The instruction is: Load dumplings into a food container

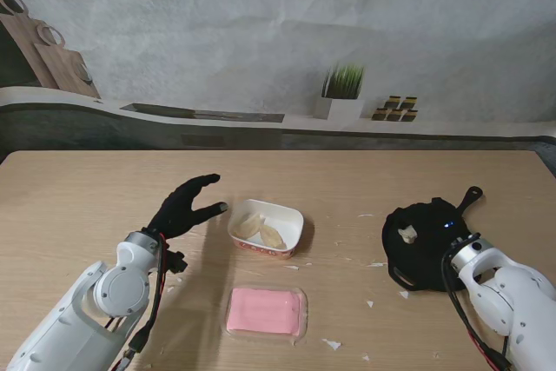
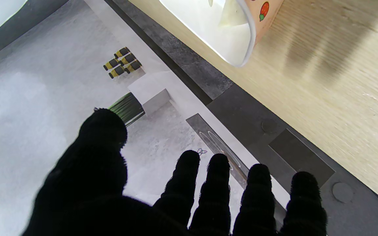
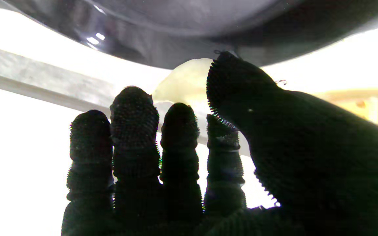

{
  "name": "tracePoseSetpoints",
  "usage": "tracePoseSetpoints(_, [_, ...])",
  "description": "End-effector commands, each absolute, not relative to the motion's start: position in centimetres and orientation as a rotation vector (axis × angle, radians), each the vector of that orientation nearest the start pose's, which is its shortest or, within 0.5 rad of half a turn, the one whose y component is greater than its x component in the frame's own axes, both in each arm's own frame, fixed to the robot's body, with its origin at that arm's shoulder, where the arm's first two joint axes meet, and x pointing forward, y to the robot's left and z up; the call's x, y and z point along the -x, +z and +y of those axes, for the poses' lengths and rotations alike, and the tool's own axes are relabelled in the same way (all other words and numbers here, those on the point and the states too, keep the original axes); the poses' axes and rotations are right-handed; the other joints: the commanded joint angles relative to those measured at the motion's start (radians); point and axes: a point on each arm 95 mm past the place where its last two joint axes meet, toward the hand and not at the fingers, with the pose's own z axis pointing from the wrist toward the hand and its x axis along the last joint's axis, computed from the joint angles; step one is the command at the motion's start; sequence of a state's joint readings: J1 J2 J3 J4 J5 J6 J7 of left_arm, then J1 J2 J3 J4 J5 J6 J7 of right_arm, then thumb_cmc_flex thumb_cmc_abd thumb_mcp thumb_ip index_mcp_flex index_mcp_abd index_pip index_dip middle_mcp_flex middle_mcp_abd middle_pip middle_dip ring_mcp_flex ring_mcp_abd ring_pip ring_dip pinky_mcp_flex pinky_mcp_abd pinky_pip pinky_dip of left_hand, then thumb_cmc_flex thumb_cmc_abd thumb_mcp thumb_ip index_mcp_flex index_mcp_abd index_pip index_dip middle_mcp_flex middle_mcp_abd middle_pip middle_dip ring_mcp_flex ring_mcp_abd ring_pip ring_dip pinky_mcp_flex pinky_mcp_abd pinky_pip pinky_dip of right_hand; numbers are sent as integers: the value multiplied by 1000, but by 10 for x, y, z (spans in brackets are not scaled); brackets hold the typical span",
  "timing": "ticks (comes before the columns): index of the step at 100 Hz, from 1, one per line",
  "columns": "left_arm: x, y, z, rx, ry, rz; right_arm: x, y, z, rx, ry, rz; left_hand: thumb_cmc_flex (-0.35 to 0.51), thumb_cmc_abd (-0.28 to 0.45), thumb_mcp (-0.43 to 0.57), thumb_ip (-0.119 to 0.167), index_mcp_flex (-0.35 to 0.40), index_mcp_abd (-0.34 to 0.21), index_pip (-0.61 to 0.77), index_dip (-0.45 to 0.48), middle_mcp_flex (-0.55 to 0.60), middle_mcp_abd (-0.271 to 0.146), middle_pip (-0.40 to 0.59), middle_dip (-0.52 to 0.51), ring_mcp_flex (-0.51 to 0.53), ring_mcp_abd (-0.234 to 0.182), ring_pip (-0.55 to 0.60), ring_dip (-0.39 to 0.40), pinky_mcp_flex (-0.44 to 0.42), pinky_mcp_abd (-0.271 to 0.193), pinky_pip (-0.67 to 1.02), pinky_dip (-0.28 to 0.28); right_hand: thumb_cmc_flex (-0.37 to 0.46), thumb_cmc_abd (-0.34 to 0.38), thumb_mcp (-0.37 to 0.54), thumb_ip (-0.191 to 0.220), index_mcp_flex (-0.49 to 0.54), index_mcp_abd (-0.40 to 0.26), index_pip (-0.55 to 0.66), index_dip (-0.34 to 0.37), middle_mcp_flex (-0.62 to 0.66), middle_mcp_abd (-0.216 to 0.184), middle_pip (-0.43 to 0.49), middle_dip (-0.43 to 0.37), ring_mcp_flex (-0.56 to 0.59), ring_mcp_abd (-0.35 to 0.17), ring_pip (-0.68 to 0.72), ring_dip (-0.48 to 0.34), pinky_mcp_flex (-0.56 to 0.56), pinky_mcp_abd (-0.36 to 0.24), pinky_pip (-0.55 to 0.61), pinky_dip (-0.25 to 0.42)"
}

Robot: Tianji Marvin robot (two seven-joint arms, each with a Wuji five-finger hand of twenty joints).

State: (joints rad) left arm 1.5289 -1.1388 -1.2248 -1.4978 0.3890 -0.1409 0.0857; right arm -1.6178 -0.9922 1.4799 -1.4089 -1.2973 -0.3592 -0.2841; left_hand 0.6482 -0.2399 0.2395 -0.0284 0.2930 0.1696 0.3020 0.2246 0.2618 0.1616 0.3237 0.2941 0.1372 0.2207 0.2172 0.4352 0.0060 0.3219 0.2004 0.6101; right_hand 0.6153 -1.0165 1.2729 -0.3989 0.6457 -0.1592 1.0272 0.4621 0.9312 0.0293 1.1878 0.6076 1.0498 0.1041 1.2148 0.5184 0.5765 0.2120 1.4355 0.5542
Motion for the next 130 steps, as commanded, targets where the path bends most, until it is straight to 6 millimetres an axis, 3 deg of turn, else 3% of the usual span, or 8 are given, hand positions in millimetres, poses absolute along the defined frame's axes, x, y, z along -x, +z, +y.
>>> tracePoseSetpoints(1, [-414, -332, 2, 1712, -1954, 1100, -404, -314, -109, -801, 1397, 1582, 8, 35, -19, 22, 6, -9, -8, -10, 2, 3, -7, 8, 17, -3, 9, 12, -10, 15, -35, 5, 46, 47, 133, 60, 144, -77, 189, 92, 14, 21, -3, 11, 14, 31, 27, 2, -16, 33, 33, 20])
tracePoseSetpoints(35, [-414, -329, 9, 1698, -1968, 1065, -440, -278, -13, -790, 1624, 1669, 9, 35, -19, 22, 6, -9, -9, -11, 4, 6, -6, 8, 17, -3, 9, 12, -9, 15, -35, 5, 41, 59, 128, 61, 135, -85, 187, 103, 10, 13, -3, 19, 8, 22, 33, 0, -20, 25, 30, 21])
tracePoseSetpoints(66, [-410, -327, 12, 1699, -1972, 1043, -459, -288, 61, -827, 1718, 1747, 10, 36, -18, 22, 7, -8, -8, -11, 3, 5, -6, 8, 15, -2, 10, 11, -8, 16, -34, 5, 41, 71, 120, 65, 130, -96, 185, 114, 1, 10, -1, 24, 1, 16, 36, 0, -26, 16, 26, 21])
tracePoseSetpoints(100, [-408, -326, 12, 1705, -1969, 1031, -474, -316, 89, -856, 1671, 1806, 11, 35, -18, 22, 8, -9, -9, -11, 5, 5, -6, 8, 16, -4, 10, 11, -7, 15, -34, 4, 40, 90, 106, 70, 119, -112, 182, 119, -14, 2, 2, 22, -17, 8, 38, -2, -41, 0, 20, 19])
tracePoseSetpoints(115, [-409, -326, 12, 1710, -1964, 1035, -476, -322, 91, -827, 1655, 1843, 12, 34, -18, 22, 9, -8, -9, -11, 6, 5, -7, 8, 16, -2, 10, 11, -6, 16, -34, 4, 31, 121, 77, 82, 96, -173, 180, 130, -52, -35, 12, 8, -61, -13, 28, -15, -76, -38, 1, 10])
tracePoseSetpoints(125, [-409, -327, 12, 1713, -1961, 1038, -476, -322, 89, -787, 1635, 1875, 12, 34, -17, 22, 11, -7, -8, -11, 6, 6, -7, 8, 16, -3, 10, 11, -6, 15, -34, 4, -2, 138, 54, 83, 26, -166, 164, 86, -119, -46, 11, -48, -122, -26, -26, 4, -121, -57, -26, -2])
tracePoseSetpoints(130, [-409, -327, 11, 1715, -1960, 1040, -476, -323, 88, -772, 1616, 1892, 12, 34, -17, 22, 11, -7, -9, -11, 6, 6, -7, 8, 16, -2, 10, 11, -6, 15, -34, 4, -43, 149, 47, 81, -47, -124, 134, 52, -187, -51, -7, -71, -182, -30, -73, 17, -155, -70, -39, -5])
